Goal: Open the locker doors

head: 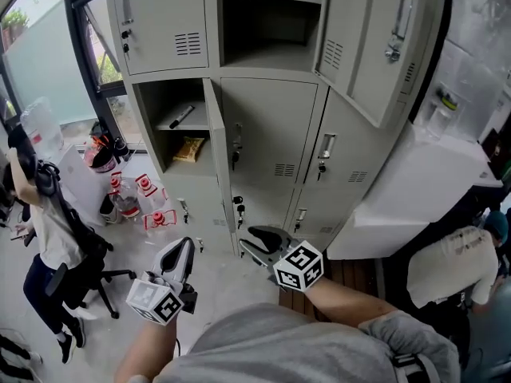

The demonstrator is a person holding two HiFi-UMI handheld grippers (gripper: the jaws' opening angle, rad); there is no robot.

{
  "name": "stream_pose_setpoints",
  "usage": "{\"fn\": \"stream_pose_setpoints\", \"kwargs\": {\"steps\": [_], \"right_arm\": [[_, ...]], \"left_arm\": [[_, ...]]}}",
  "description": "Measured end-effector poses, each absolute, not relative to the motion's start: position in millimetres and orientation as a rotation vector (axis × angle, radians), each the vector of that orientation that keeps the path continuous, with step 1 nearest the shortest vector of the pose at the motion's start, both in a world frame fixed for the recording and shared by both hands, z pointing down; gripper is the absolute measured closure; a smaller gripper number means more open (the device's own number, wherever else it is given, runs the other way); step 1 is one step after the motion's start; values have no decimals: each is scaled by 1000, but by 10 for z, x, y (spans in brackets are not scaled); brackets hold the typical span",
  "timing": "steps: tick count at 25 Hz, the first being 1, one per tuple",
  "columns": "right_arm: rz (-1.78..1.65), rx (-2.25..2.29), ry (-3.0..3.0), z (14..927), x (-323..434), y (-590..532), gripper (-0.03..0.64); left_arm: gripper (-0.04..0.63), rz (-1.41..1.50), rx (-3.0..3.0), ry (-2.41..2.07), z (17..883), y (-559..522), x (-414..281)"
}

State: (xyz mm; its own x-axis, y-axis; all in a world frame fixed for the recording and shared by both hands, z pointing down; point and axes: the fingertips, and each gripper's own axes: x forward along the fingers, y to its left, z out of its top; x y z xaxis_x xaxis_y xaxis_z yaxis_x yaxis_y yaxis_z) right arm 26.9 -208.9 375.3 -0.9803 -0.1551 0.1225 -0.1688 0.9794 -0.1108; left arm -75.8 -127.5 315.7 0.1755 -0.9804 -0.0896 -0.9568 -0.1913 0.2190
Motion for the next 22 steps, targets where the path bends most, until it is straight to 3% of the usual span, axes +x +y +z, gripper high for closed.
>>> {"fn": "stream_pose_setpoints", "kwargs": {"steps": [5,12,22], "right_arm": [[377,248,-2908,4417,761,-1781,480],[327,320,-2899,4513,985,-1898,480],[362,426,-2752,5444,579,-2270,480]], "left_arm": [[594,-256,2348,-1747,3656,-1338,-392],[591,-269,2353,-1688,3866,-1449,-172],[591,-178,2244,-1707,4647,-1529,-632]]}}
